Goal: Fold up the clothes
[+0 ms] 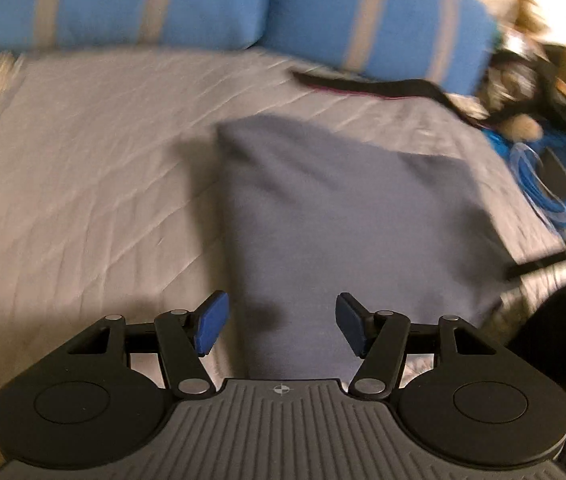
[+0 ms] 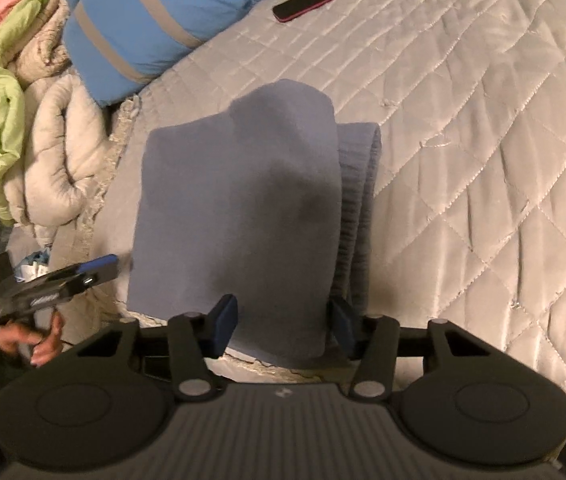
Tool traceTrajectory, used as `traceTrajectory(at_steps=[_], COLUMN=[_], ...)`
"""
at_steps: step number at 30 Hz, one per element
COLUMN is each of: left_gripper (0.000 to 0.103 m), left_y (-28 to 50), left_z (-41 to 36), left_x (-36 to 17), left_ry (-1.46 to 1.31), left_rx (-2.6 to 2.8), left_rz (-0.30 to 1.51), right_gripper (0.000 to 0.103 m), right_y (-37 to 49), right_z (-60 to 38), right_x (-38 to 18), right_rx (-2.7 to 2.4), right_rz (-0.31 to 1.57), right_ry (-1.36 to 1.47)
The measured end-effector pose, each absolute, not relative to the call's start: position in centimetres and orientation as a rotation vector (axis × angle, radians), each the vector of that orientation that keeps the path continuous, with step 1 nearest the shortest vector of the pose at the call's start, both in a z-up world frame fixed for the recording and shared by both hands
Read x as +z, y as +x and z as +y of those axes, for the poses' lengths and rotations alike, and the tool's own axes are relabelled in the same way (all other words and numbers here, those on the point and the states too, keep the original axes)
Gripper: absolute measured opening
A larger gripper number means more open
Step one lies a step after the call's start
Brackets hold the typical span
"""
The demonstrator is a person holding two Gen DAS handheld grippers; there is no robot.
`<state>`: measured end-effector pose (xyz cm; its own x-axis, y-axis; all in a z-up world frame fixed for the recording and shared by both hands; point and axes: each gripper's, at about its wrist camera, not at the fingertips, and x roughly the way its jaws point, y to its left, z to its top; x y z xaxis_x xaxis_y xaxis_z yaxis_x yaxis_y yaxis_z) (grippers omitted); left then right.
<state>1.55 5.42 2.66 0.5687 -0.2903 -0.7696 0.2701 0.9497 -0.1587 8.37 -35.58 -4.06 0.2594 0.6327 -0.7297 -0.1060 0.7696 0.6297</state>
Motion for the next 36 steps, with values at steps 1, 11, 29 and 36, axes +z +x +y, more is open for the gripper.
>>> traceTrajectory(at_steps=[1, 11, 29, 36], left_gripper=[0.058, 0.068, 0.015, 0.013], left_y=[0.8, -5.7, -2.7, -2.8], left_z=[4.5, -8.7, -19.9, -19.7], left_x=[2.7, 0.0, -7.4, -6.9], left_ry=[0.018, 0.577, 0.954, 0.959], left_rx=[-0.340, -0.321, -0.203, -0.204], left_rz=[0.878, 0.511, 0.302, 0.298], right_gripper=[0.028, 0.011, 0.012, 0.064], right_y=[8.5, 9.4, 9.9, 10.0], right_z=[-35.6, -36.7, -37.6, -38.6], right_x=[-4.1, -3.5, -2.2, -3.1], right_rx=[0.529, 0.534, 0.601, 0.605], right_rz=[1.221, 1.222, 1.166, 1.129], right_ry=[0.523, 0.748, 0.886, 0.943])
